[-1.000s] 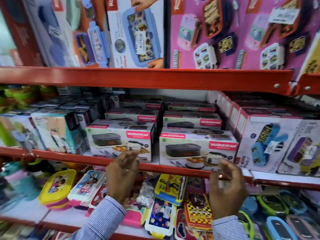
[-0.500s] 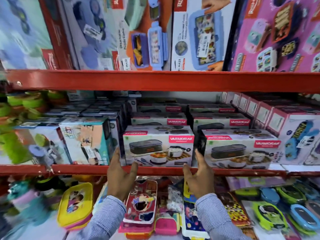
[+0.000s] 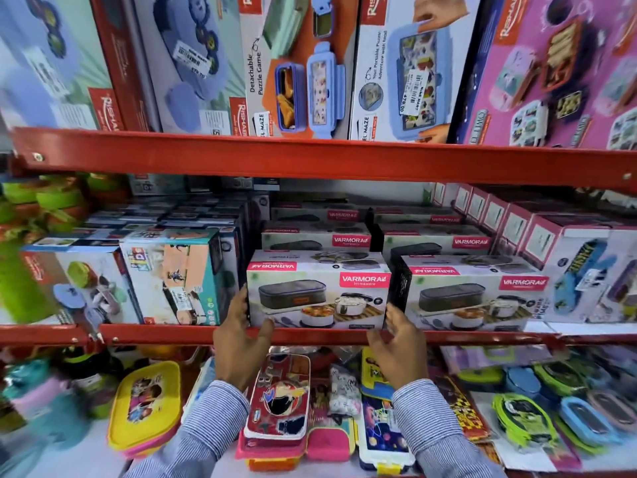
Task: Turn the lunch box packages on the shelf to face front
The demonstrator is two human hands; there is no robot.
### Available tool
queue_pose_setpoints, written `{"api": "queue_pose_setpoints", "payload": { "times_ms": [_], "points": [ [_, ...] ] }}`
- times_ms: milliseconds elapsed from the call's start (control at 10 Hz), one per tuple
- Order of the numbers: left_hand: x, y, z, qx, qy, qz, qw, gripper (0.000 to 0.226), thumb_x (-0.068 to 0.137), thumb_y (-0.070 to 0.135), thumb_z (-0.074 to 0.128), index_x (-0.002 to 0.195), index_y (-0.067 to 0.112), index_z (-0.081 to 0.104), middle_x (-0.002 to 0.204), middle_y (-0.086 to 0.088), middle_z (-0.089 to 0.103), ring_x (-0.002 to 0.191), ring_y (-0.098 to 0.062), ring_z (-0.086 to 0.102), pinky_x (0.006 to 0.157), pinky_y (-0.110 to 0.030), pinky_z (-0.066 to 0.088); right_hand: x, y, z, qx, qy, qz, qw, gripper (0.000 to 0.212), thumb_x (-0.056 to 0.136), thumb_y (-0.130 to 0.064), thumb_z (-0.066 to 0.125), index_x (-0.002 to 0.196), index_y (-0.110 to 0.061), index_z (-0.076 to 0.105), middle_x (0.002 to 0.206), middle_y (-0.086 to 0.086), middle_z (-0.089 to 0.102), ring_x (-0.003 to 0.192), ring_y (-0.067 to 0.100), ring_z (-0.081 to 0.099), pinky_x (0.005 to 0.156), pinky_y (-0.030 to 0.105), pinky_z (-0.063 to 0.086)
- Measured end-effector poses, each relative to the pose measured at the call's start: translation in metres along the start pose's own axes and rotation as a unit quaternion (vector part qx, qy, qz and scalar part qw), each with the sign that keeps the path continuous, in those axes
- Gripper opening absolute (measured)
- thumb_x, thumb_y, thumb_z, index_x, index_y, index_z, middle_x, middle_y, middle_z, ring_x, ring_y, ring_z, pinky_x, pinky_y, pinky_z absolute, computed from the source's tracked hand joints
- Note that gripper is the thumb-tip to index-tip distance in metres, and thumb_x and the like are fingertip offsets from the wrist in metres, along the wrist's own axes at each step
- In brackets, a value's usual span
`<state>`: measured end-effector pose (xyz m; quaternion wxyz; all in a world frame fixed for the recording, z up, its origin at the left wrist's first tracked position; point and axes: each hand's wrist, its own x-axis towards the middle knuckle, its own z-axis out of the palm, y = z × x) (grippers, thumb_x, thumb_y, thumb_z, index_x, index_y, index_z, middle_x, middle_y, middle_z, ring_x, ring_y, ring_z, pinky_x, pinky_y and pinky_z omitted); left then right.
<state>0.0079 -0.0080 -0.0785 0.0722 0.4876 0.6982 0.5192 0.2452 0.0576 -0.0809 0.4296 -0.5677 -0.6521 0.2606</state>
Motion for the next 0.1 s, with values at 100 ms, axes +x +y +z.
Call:
{"api": "queue_pose_setpoints", "payload": {
  "times_ms": [100],
  "points": [
    [-0.0044,0.0047,-0.0033,0.015,0.000,-0.011,1.000,0.072,0.091,0.034,0.063,0.155,0.015,0.035,0.151,-0.008,0.055,0.131,-0.030,0.061,0.110,-0.041,0.047,-0.0060,-0.0037,-0.0041,0.002,0.016,-0.004,1.000,0.068,0.083,-0.023,0.068,0.144,-0.008,0.040,0.141,0.014,0.055,0.126,0.026,0.056,0.104,0.037,0.048]
  ]
}}
